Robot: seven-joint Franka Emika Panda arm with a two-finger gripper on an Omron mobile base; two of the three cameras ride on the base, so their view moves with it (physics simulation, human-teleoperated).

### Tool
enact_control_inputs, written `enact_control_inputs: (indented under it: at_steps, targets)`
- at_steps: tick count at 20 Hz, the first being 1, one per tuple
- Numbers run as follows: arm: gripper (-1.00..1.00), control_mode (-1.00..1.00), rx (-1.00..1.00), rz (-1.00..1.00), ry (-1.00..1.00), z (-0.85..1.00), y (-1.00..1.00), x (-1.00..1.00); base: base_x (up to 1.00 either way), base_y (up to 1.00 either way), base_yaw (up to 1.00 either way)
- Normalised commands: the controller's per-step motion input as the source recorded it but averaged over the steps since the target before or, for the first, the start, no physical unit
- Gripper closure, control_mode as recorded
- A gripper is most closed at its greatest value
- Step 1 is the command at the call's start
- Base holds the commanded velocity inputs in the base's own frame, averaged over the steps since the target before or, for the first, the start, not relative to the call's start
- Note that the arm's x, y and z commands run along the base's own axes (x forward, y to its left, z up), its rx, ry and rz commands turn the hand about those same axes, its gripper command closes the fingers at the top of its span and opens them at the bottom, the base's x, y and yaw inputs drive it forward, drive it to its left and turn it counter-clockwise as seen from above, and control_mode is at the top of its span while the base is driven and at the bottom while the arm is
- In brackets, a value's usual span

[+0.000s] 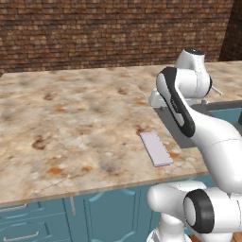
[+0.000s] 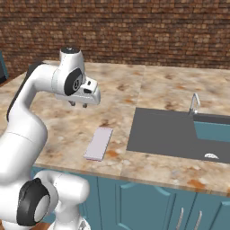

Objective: The ice cube tray has been filled with water. Take the tray and place it in the freezer to make ice. Close the freezer door after placing the tray.

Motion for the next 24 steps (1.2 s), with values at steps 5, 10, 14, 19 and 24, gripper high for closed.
enact_control_inputs:
  at_steps: [5, 10, 14, 19, 24]
  targets:
    - [-1.00, -1.00, 0.00, -0.04, 0.00, -0.07, -0.07, -0.33, 0.00, 0.00, 0.00]
    - [-1.00, -1.00, 0.00, -0.09, 0.00, -0.30, -0.14, -0.51, 0.00, 0.00, 0.00]
    - [-1.00, -1.00, 0.00, -0.10, -0.01, -0.24, -0.14, -0.36, 0.00, 0.00, 0.00]
    - [-1.00, -1.00, 0.00, -0.10, -0.03, -0.23, -0.16, -0.33, 0.00, 0.00, 0.00]
    - [-1.00, -1.00, 0.00, -0.06, 0.00, -0.25, -0.06, -0.06, 0.00, 0.00, 0.00]
